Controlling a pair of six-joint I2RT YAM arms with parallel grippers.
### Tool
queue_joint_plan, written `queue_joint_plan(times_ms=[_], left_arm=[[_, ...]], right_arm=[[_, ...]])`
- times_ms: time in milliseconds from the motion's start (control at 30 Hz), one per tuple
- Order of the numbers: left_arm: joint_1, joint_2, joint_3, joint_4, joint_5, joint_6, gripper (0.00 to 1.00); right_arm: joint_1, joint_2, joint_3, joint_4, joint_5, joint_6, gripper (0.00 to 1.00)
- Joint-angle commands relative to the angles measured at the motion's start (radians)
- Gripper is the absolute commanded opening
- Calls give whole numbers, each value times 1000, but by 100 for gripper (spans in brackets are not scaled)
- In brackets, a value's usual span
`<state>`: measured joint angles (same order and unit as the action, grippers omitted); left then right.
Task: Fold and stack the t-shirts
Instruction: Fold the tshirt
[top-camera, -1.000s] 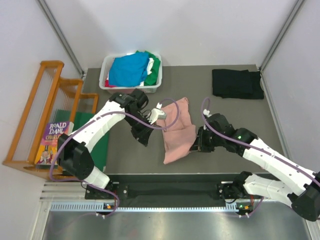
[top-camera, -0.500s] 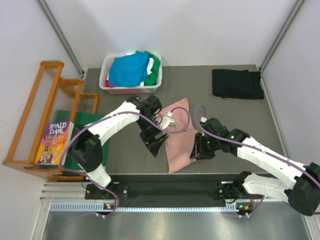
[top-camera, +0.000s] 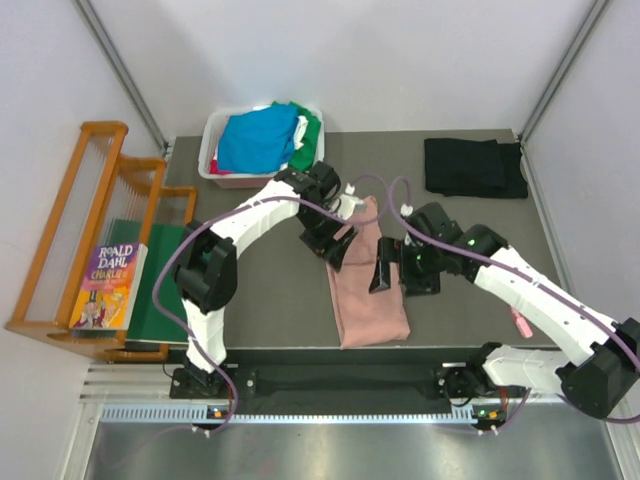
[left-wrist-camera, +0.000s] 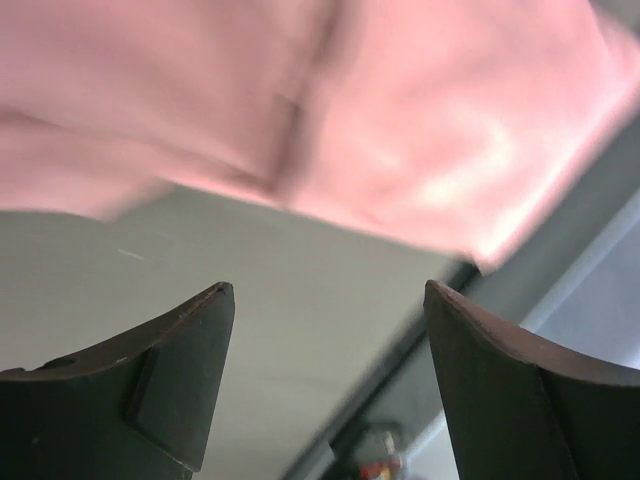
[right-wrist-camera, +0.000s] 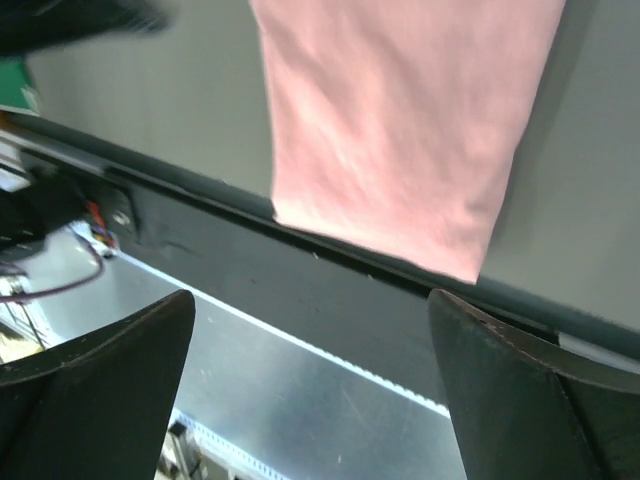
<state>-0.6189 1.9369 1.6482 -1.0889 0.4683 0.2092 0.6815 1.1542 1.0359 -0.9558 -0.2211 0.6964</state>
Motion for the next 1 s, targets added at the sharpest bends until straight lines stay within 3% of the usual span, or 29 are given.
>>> queue_joint_plan(times_ms=[0, 133, 300, 567, 967], left_arm=[[73, 114, 99, 141, -115, -137, 80], [88, 261, 197, 144, -210, -166, 78], [97, 393, 309, 86, -194, -188, 77], [133, 480, 393, 106, -200, -174, 77], [199, 672, 697, 118, -189, -174, 78]], right_arm=[[-78, 15, 82, -28, 3, -86, 100], [-137, 45, -16, 110, -102, -88, 100], [-151, 75, -143, 291, -201, -46, 99], [-151, 137, -178, 384, -251, -40, 98], [-161, 217, -195, 480, -274, -32, 98]])
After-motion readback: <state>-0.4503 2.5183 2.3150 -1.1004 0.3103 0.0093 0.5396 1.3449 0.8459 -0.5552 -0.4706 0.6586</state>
